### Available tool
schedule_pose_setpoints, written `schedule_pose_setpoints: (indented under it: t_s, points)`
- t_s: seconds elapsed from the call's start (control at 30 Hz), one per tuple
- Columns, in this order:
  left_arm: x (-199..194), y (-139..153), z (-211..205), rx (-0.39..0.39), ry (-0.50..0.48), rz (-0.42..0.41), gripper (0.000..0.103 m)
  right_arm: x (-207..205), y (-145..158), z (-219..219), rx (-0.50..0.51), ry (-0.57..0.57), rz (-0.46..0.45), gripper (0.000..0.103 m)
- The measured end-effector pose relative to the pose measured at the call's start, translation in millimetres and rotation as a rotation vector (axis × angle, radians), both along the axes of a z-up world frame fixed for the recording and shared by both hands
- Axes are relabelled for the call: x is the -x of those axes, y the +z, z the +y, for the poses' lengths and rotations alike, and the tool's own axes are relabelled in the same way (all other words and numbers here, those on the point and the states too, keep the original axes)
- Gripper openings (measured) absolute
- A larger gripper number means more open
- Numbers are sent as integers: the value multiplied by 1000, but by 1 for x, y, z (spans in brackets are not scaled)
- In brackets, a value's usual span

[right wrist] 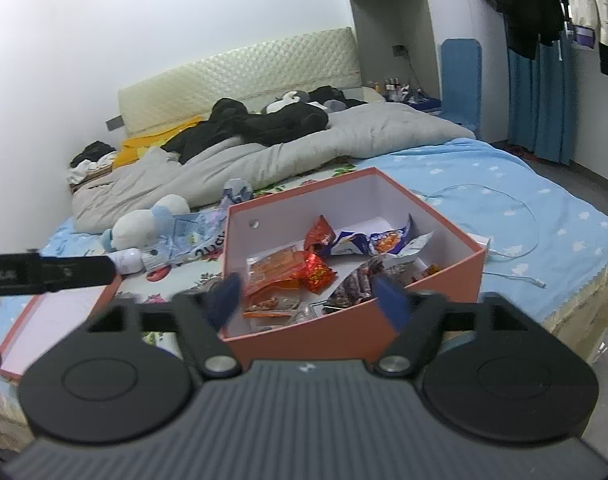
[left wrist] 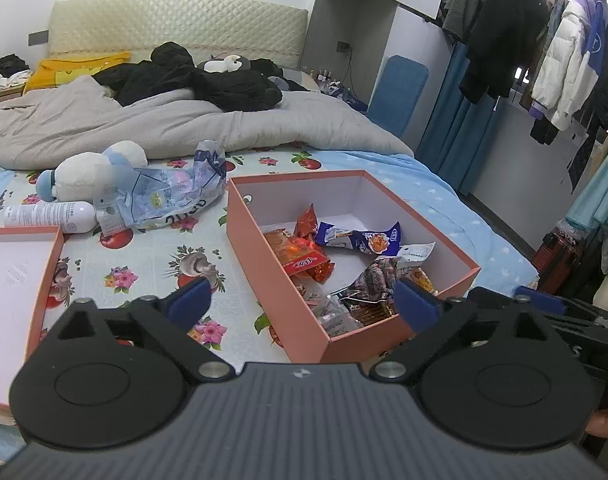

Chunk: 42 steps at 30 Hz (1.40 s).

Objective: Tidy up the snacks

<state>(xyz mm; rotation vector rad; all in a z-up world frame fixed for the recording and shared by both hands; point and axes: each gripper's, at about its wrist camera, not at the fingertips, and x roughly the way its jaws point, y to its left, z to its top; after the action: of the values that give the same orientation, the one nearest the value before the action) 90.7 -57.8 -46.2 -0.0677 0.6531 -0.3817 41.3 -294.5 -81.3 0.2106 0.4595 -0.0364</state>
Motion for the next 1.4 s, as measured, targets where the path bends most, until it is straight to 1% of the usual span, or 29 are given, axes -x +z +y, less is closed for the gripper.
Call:
schedule_pose_setpoints:
  t_s: [0.17, 0.3, 0.67, 1.4]
  points:
    - [-1, 0, -4, -32, 21, 2, 103, 0, 0, -1, 6, -21, 6, 92]
    - [-1, 1, -2, -28, 38, -5, 103, 0, 0, -1, -1, -21, 8, 92]
    - [-2, 5, 0, -16, 41, 30, 103, 1, 1, -1, 1, -24, 3, 92]
    - [2, 10, 1, -26, 40, 8, 103, 0, 3, -1, 0, -20, -2, 92]
